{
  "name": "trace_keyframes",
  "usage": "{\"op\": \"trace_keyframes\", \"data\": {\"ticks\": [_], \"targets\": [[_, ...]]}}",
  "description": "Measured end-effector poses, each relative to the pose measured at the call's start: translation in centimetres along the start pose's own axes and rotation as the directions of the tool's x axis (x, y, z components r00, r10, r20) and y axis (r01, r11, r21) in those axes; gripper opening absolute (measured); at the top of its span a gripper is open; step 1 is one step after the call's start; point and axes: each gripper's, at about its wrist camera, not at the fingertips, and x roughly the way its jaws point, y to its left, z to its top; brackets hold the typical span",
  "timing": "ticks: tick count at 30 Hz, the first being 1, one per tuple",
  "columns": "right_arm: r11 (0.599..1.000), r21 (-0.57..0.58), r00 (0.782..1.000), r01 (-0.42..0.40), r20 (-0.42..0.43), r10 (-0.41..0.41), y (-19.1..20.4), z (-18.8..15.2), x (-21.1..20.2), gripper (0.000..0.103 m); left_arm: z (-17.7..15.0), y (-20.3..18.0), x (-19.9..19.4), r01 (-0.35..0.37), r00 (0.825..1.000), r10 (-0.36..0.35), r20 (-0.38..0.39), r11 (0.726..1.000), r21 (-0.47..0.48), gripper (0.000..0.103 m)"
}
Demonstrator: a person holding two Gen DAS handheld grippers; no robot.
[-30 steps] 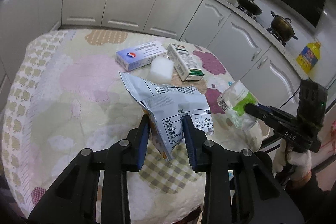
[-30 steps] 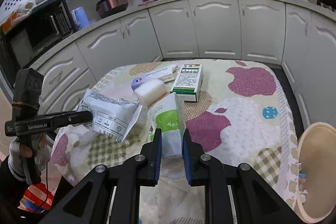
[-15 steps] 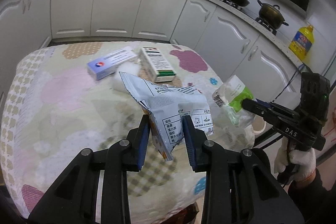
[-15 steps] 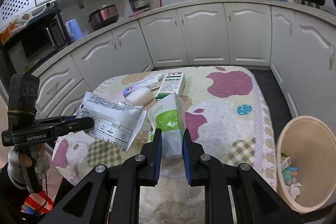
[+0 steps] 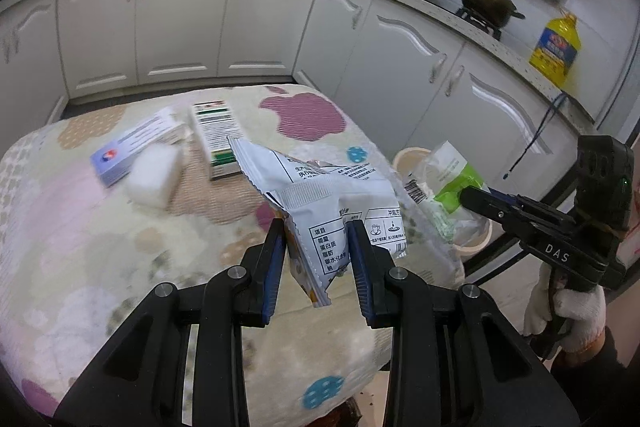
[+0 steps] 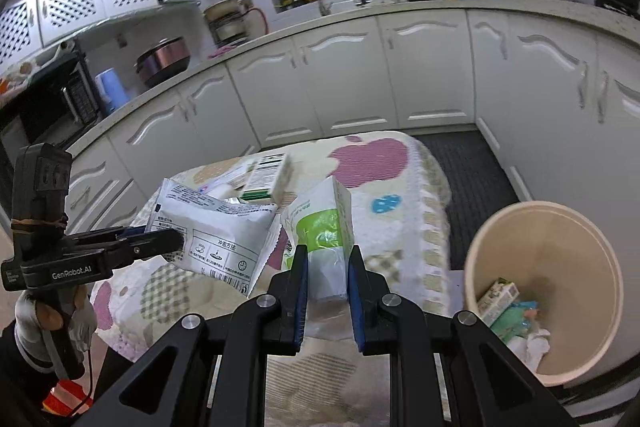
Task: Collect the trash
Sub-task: 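Carry the carton and wrapper with both tools over the beige bin, then open both tools to drop the carton and wrapper into the bin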
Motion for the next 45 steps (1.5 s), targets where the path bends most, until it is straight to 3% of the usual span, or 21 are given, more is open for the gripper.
{"op": "trace_keyframes", "data": {"ticks": [10,21,30,38,40,41,43,45], "targets": [[0.996,0.070,0.998,0.057,0.028,-0.059,-4.2,-0.4,-2.3,0.017,1.6,-4.1,3.1,0.042,0.999,-0.040,-0.029,0.997,0.061,0.029],[0.969,0.170,0.982,0.178,0.028,-0.185,-10.1,-1.4,-4.0,0.017,4.0,-8.3,8.2,0.126,0.989,-0.122,-0.081,0.991,0.049,0.029],[0.924,0.285,0.966,0.255,-0.025,-0.259,-15.9,-3.5,-4.2,0.017,5.8,-12.7,14.6,0.121,0.985,-0.108,-0.138,0.989,0.090,0.029],[0.895,0.321,0.950,0.311,-0.079,-0.302,-18.4,-4.8,-2.5,0.018,6.3,-16.3,20.1,0.102,0.980,-0.073,-0.186,0.984,0.149,0.030],[0.889,0.315,0.943,0.332,-0.105,-0.315,-18.7,-5.1,-1.7,0.024,6.4,-16.8,21.6,0.095,0.977,-0.063,-0.203,0.983,0.155,0.031],[0.887,0.308,0.939,0.344,-0.119,-0.323,-18.9,-5.2,-1.3,0.034,6.3,-16.8,22.0,0.099,0.975,-0.065,-0.211,0.983,0.155,0.031],[0.887,0.300,0.935,0.352,-0.139,-0.325,-19.1,-5.6,-0.7,0.041,6.2,-16.7,23.1,0.108,0.968,-0.070,-0.241,0.983,0.150,0.032],[0.885,0.305,0.936,0.351,-0.148,-0.319,-19.5,-5.9,-0.7,0.041,6.0,-16.6,23.4,0.109,0.965,-0.070,-0.251,0.983,0.146,0.045]]}}
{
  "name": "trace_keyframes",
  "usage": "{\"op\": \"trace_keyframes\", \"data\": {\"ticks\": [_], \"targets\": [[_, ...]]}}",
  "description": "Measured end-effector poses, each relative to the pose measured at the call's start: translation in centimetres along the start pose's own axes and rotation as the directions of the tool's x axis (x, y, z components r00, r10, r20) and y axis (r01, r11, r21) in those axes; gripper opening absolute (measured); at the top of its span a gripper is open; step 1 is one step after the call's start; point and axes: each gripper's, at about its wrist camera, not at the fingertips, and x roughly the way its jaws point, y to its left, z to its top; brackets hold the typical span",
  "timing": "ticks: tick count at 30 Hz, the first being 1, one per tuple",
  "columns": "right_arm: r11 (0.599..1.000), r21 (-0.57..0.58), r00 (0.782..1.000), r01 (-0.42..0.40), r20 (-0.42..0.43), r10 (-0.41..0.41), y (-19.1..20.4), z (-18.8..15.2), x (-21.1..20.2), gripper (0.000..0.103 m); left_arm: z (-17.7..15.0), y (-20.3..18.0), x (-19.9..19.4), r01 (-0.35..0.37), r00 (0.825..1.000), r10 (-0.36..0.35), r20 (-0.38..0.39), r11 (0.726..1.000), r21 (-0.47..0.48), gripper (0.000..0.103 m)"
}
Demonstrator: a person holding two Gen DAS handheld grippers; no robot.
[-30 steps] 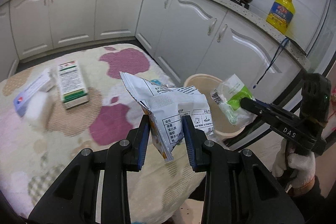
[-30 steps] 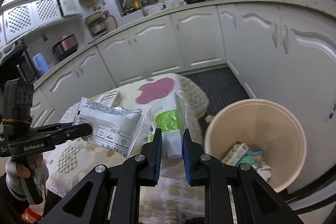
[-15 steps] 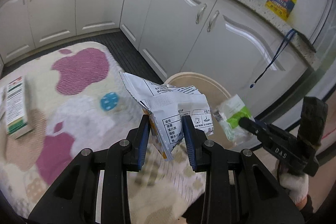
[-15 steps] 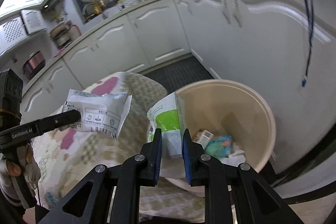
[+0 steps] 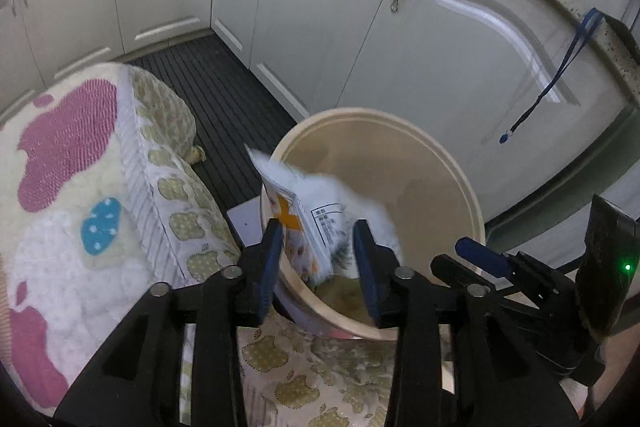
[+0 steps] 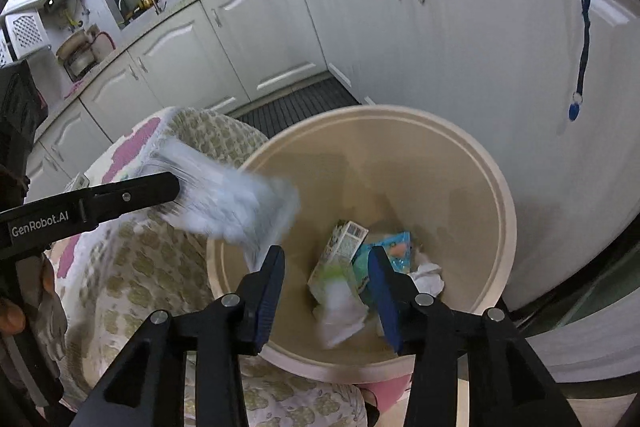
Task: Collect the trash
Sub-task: 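Open both tools to drop the carton and wrapper into the bin, then move both open tools back over the remaining boxes on the table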
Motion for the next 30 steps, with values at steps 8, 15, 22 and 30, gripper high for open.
{"op": "trace_keyframes", "data": {"ticks": [8,15,22,30], "targets": [[0.999,0.037,1.000,-0.010,-0.006,0.010,-1.2,-0.1,-0.1,0.041,-0.8,1.2,-0.9,0.006,1.000,-0.007,-0.002,1.000,-0.018,0.051],[1.000,0.022,1.000,-0.021,0.014,0.021,0.4,0.2,-1.0,0.041,-1.6,1.9,-4.0,-0.002,0.999,0.003,0.047,1.000,-0.018,0.051],[0.999,-0.019,0.999,-0.035,0.034,0.035,2.9,0.2,-2.1,0.045,-3.2,1.9,-6.7,-0.032,0.995,0.032,0.091,0.999,0.000,0.051],[0.996,-0.065,0.997,-0.064,0.047,0.067,6.2,0.2,-3.2,0.046,-5.5,3.0,-10.0,-0.097,0.984,0.096,0.151,0.995,0.001,0.051]]}}
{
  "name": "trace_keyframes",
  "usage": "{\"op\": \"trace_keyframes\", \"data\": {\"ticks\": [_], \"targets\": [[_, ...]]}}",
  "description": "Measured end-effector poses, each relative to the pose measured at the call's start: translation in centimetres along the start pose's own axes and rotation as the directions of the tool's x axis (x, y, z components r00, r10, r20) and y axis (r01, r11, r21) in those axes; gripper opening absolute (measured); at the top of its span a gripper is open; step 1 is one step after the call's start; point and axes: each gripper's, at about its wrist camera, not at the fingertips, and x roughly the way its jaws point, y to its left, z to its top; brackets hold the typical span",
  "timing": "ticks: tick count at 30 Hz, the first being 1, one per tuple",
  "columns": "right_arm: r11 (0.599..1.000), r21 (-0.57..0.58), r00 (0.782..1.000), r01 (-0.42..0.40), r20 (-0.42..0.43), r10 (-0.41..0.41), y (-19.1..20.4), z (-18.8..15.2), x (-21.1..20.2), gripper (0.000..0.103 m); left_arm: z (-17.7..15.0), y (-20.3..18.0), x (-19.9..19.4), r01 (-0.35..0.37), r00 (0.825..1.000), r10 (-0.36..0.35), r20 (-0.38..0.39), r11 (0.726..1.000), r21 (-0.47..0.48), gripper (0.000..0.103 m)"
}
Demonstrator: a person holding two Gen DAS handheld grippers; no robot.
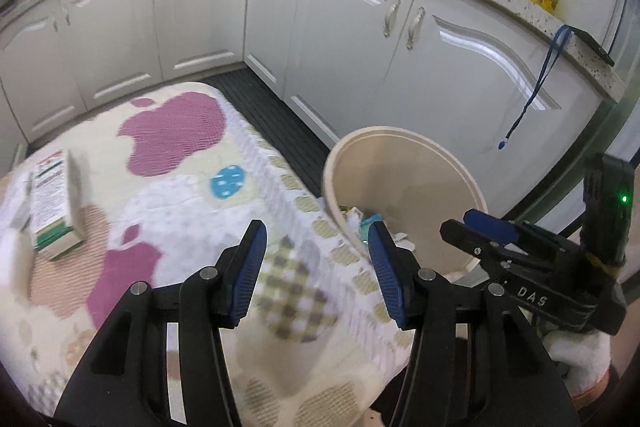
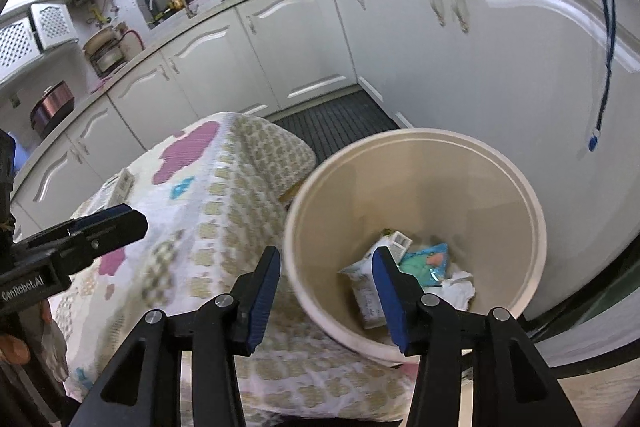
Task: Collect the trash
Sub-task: 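Move both open tools back over the remaining boxes on the table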
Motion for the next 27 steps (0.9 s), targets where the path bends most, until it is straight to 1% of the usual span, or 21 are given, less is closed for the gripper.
{"op": "trace_keyframes", "data": {"ticks": [6,10,14,22,23,24,25,27], "targets": [[0.998,-0.058,0.999,-0.038,0.014,0.039,3.6,0.4,-0.4,0.050,-1.4,2.1,-2.8,-0.062,0.997,0.063,0.043,0.998,-0.016,0.052],[0.993,-0.101,0.997,-0.068,0.019,0.070,6.2,0.5,-0.5,0.059,-2.2,3.6,-4.4,-0.096,0.993,0.098,0.063,0.995,-0.038,0.052],[0.986,-0.137,0.995,-0.099,0.016,0.103,8.6,0.6,-0.4,0.059,-2.9,5.2,-5.8,-0.117,0.989,0.122,0.079,0.991,-0.067,0.052],[0.970,-0.204,0.991,-0.134,-0.007,0.136,12.4,0.4,0.2,0.061,-4.1,8.0,-8.5,-0.168,0.978,0.179,0.108,0.980,-0.108,0.053],[0.966,-0.216,0.990,-0.139,-0.011,0.140,13.0,0.4,0.3,0.061,-4.2,8.3,-8.6,-0.169,0.978,0.181,0.107,0.979,-0.113,0.055],[0.964,-0.223,0.990,-0.142,-0.013,0.143,13.5,0.4,0.4,0.062,-4.5,8.7,-9.0,-0.171,0.977,0.184,0.107,0.978,-0.123,0.060],[0.962,-0.229,0.989,-0.146,-0.015,0.146,13.8,0.4,0.4,0.063,-4.6,9.1,-9.2,-0.172,0.976,0.186,0.109,0.976,-0.131,0.062],[0.958,-0.241,0.988,-0.154,-0.019,0.154,14.7,0.4,0.6,0.063,-4.8,9.8,-9.6,-0.175,0.975,0.192,0.113,0.974,-0.146,0.063]]}}
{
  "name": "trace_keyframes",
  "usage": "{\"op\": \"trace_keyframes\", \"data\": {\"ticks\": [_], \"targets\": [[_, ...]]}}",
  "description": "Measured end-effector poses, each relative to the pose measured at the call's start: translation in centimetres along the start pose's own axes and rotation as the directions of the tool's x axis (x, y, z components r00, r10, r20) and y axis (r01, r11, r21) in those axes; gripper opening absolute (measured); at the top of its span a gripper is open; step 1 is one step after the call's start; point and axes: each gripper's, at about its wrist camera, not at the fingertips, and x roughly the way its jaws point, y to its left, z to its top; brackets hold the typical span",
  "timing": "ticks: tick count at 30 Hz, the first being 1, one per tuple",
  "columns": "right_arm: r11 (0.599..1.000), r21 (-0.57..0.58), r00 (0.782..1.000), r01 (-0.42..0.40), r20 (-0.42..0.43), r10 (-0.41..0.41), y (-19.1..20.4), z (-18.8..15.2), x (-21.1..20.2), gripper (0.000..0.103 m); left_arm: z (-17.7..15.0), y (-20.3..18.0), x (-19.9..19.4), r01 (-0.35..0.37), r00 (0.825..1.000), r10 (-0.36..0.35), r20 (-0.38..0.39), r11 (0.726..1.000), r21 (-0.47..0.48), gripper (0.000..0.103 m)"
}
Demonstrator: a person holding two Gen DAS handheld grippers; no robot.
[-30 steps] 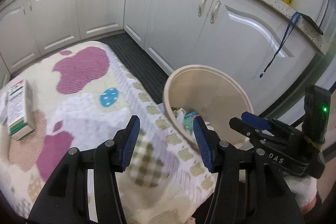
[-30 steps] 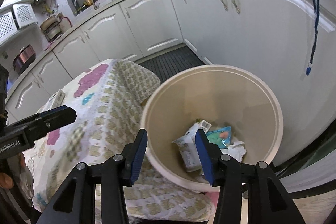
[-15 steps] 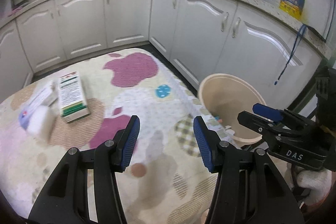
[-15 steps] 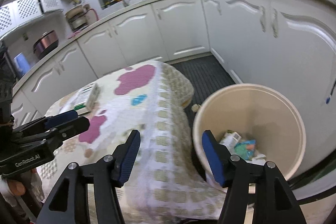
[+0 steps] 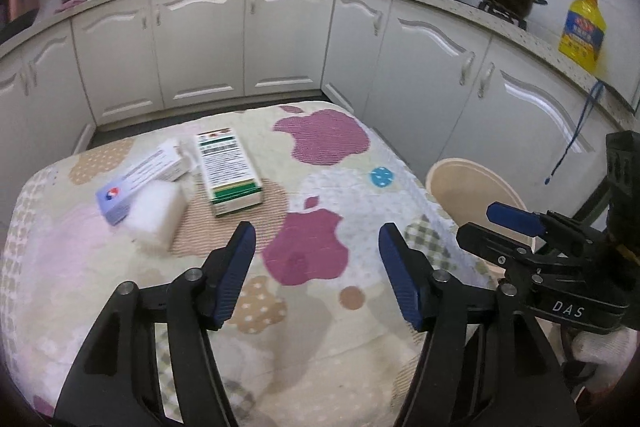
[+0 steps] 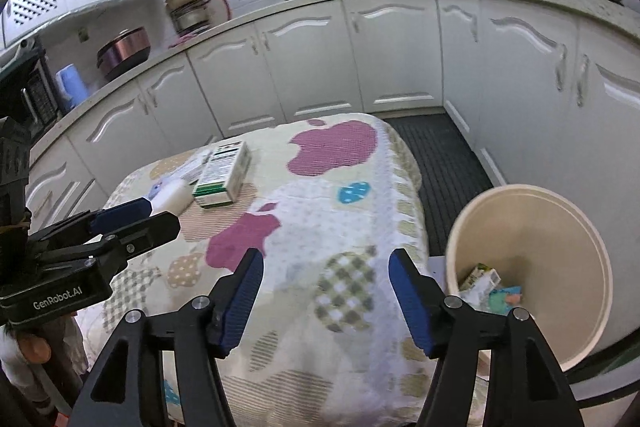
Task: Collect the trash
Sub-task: 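Move both open tools back over the remaining boxes on the table, then grasp the Watermelon Frost medicine box with the right tool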
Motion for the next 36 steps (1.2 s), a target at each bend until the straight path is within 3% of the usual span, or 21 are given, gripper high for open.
{"op": "trace_keyframes", "data": {"ticks": [11,14,21,26,36], "targets": [[0.998,-0.046,0.999,-0.032,-0.031,0.031,3.1,0.5,1.8,0.065,-1.4,6.0,-1.5,-0.022,1.000,0.021,-0.013,0.995,-0.098,0.064],[0.998,-0.045,0.998,-0.048,-0.043,0.046,3.6,0.4,2.4,0.069,-2.4,8.5,-1.6,-0.007,0.999,0.002,-0.033,0.989,-0.148,0.064],[0.995,-0.043,0.992,-0.094,-0.085,0.090,5.4,1.4,4.9,0.070,-3.7,13.7,-1.6,-0.049,0.997,0.032,-0.071,0.966,-0.252,0.064],[0.988,-0.041,0.983,-0.150,-0.111,0.145,7.2,3.0,7.0,0.071,-3.4,15.0,-1.4,-0.049,0.997,0.032,-0.068,0.962,-0.268,0.064],[0.982,-0.044,0.972,-0.186,-0.157,0.177,10.1,5.6,12.5,0.071,-3.8,17.3,-0.7,-0.062,0.996,0.040,-0.081,0.958,-0.280,0.064]]}}
